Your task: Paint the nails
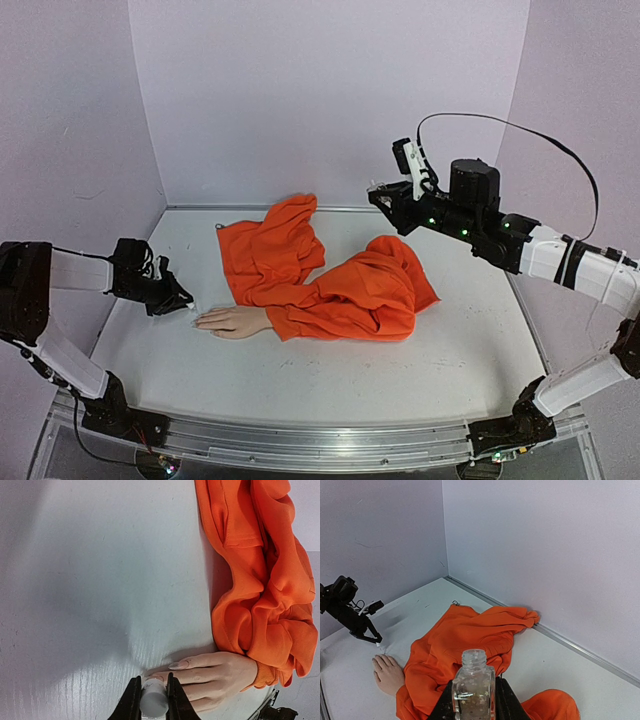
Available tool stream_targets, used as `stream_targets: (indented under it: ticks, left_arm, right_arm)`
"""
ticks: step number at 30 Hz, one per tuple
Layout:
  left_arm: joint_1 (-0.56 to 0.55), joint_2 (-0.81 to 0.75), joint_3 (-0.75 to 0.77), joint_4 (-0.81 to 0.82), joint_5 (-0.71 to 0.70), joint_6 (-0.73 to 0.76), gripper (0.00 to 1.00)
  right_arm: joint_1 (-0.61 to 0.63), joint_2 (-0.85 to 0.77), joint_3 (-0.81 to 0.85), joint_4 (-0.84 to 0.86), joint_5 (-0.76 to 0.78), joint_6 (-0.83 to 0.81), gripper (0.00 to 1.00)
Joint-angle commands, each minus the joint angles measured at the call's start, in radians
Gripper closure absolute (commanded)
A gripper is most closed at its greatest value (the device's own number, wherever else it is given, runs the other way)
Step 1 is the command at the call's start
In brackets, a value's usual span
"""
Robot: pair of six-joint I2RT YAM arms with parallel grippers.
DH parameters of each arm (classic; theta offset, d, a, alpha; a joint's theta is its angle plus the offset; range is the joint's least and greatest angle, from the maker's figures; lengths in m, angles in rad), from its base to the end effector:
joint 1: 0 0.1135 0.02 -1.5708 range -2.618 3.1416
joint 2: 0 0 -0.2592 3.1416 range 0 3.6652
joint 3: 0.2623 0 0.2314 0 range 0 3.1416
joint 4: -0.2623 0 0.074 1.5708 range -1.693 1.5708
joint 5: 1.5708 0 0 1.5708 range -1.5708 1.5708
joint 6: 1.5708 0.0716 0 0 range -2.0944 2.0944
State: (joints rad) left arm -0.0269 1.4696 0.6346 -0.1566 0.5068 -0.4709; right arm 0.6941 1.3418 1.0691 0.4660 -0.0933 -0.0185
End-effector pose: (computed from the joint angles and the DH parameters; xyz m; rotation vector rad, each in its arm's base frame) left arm 0.2620 -0.0418 0.1317 -0.3740 2.5618 -0.8374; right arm 0.2533 0.2195 0.3914 -0.5646 1.2886 0.6273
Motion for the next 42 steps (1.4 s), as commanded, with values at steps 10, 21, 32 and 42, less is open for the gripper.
stream_targets:
  ticks: [10,21,32,42]
  left_arm:
    - [0.005,0.025,0.038,0.025,0.009,0.018,1.00]
    - [0.005,0.017,0.022,0.024,-0.013,0.020,1.00]
    - [0.005,0.005,0.016,0.021,-0.037,0.012,1.00]
    - [0.006,-0.024,0.018,-0.003,-0.061,0.021,1.00]
  right_arm:
    - [-0.005,-0.012,0.041,0.058,-0.009,0.011,1.00]
    - [-0.006,-0.012,0.041,0.057,-0.009,0.011,1.00]
    - [-0.006,-0.015,0.047,0.058,-0.012,0.011,1.00]
    - [-0.005,-0.021,0.047,0.057,-0.014,0.011,1.00]
